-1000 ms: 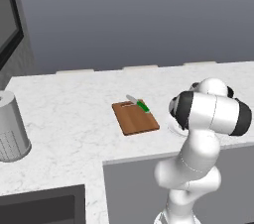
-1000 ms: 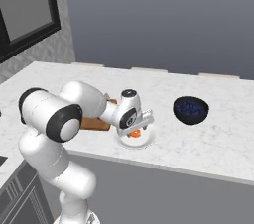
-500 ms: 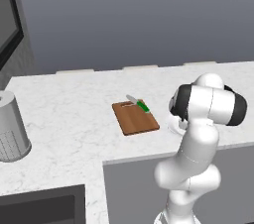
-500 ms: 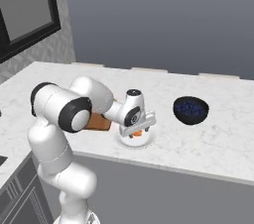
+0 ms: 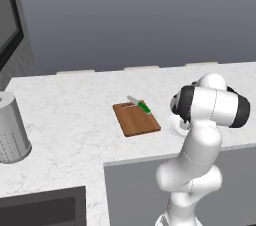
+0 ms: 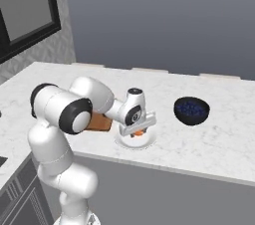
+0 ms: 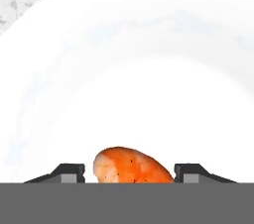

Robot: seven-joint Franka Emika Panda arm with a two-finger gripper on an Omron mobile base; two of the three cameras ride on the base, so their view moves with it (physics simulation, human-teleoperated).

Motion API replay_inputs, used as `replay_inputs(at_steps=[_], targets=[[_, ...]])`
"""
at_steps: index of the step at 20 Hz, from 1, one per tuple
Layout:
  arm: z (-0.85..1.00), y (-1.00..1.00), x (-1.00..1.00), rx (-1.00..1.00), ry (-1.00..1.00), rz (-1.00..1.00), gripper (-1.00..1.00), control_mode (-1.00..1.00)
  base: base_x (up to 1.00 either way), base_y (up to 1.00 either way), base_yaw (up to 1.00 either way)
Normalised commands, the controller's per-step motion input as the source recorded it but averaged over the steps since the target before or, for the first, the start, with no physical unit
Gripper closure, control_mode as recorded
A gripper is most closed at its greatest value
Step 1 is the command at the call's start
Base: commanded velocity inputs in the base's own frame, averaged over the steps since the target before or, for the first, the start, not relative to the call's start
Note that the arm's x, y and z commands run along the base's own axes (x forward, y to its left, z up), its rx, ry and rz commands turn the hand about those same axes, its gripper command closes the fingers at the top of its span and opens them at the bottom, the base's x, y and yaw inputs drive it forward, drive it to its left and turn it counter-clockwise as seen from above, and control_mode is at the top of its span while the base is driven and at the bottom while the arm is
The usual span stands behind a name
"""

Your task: Pick up the knife from the drawer and place it on the cutting board. Then place the meat from the plate to the cutting board.

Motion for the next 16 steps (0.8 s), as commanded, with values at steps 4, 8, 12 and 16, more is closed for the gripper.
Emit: replay_inputs(at_steps=[4, 8, 12, 16], targets=[[0.73, 0.35, -0.39, 0.00, -0.01, 0.00, 1.00, -1.00, 0.00, 0.00, 0.00], [0.96, 0.78, -0.35, 0.00, -0.02, 0.00, 1.00, -1.00, 0.00, 0.00, 0.00], [0.89, 1.00, -0.03, 0.00, 0.00, 0.06, 1.00, -1.00, 0.00, 0.00, 0.00], [0.62, 1.00, 0.00, 0.00, 0.00, 0.12, 1.00, -1.00, 0.00, 0.00, 0.00]])
